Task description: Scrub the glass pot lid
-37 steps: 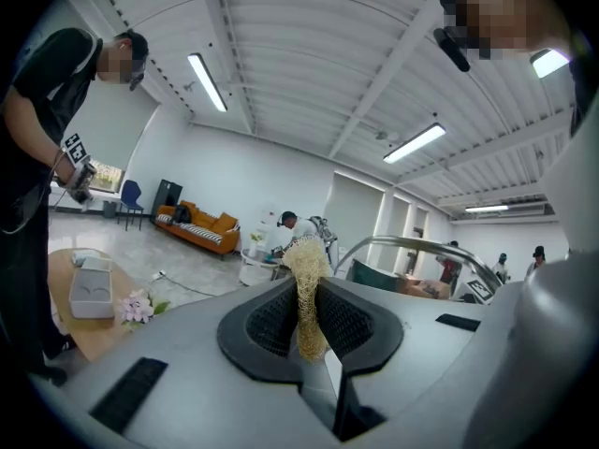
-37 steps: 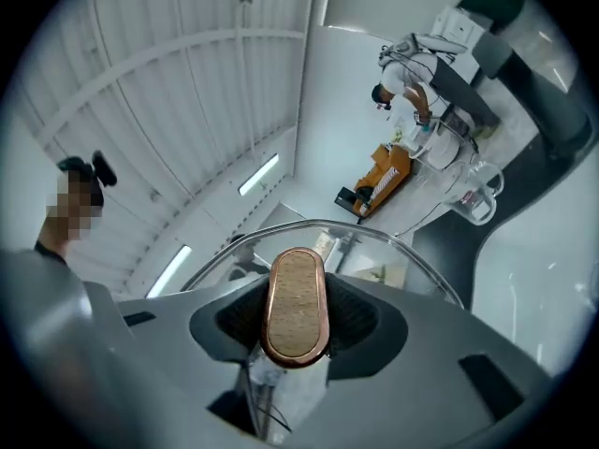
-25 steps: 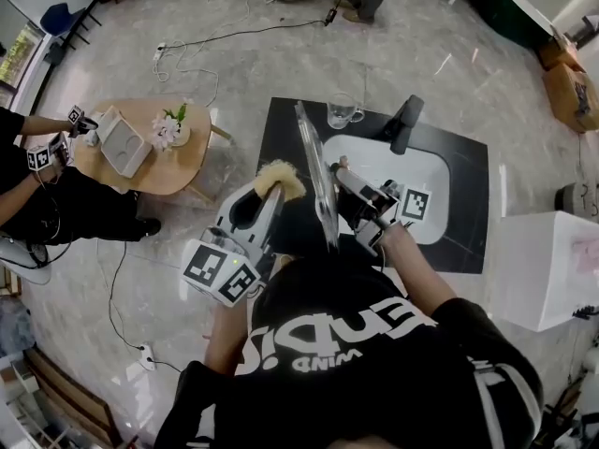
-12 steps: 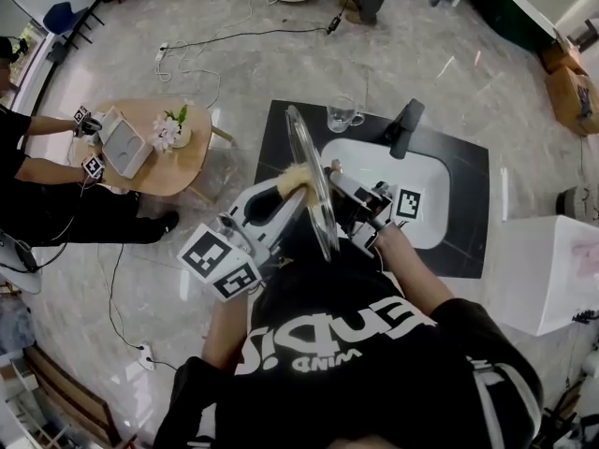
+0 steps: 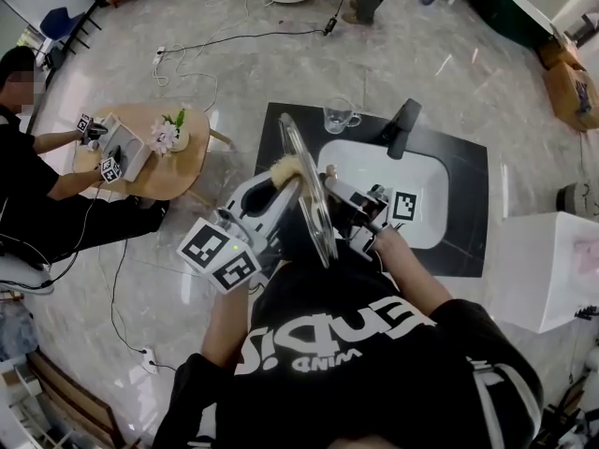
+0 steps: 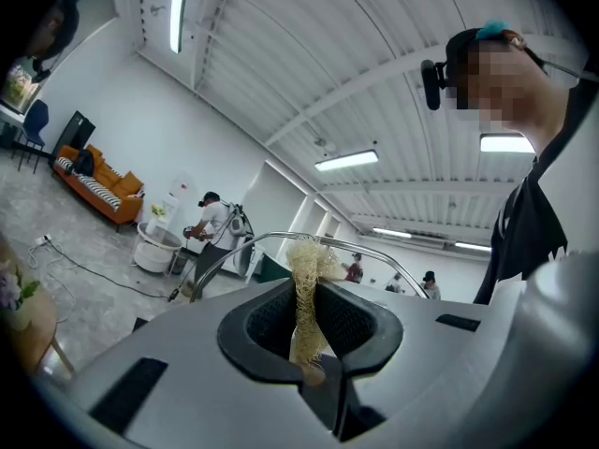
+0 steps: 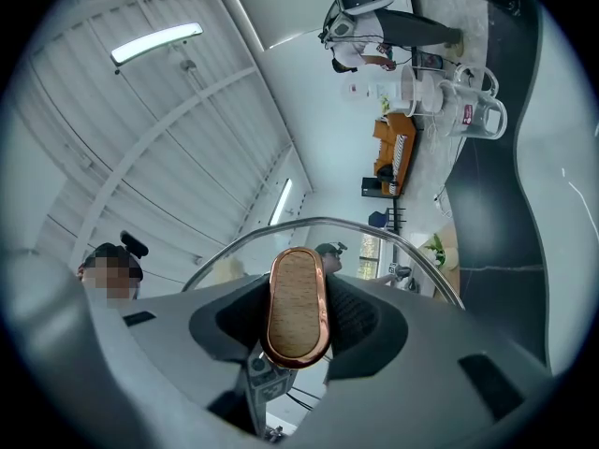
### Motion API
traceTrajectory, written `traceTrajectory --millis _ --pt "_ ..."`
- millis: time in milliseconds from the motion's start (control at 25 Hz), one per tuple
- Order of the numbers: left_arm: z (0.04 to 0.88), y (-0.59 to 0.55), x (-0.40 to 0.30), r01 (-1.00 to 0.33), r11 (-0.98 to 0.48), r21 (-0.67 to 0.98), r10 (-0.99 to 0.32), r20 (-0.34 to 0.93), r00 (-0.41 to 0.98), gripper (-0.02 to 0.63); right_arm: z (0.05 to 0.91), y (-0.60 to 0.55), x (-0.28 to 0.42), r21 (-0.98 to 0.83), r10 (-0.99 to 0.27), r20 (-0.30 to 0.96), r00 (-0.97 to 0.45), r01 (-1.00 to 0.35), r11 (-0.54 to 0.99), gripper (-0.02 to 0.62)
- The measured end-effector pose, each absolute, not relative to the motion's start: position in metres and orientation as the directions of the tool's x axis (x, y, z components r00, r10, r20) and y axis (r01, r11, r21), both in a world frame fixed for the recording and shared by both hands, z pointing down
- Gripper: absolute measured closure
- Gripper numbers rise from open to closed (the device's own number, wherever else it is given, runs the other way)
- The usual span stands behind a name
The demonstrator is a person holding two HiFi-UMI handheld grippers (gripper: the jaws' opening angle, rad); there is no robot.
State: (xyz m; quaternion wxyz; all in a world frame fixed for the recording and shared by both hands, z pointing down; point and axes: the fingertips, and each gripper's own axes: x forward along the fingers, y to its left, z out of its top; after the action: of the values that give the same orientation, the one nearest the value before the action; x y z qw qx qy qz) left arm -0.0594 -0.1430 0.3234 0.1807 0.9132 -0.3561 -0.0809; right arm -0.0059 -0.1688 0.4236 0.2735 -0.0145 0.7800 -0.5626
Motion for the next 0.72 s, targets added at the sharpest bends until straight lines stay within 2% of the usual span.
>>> traceTrajectory --millis 720 --pt "0.35 -0.194 -0.083 -0.642 -0.605 0.47 -0.73 -0.006 0.683 0.551 0.414 -0.156 -0.006 -0.852 -0.283 -0.478 -0.832 0.36 0.38 0.422"
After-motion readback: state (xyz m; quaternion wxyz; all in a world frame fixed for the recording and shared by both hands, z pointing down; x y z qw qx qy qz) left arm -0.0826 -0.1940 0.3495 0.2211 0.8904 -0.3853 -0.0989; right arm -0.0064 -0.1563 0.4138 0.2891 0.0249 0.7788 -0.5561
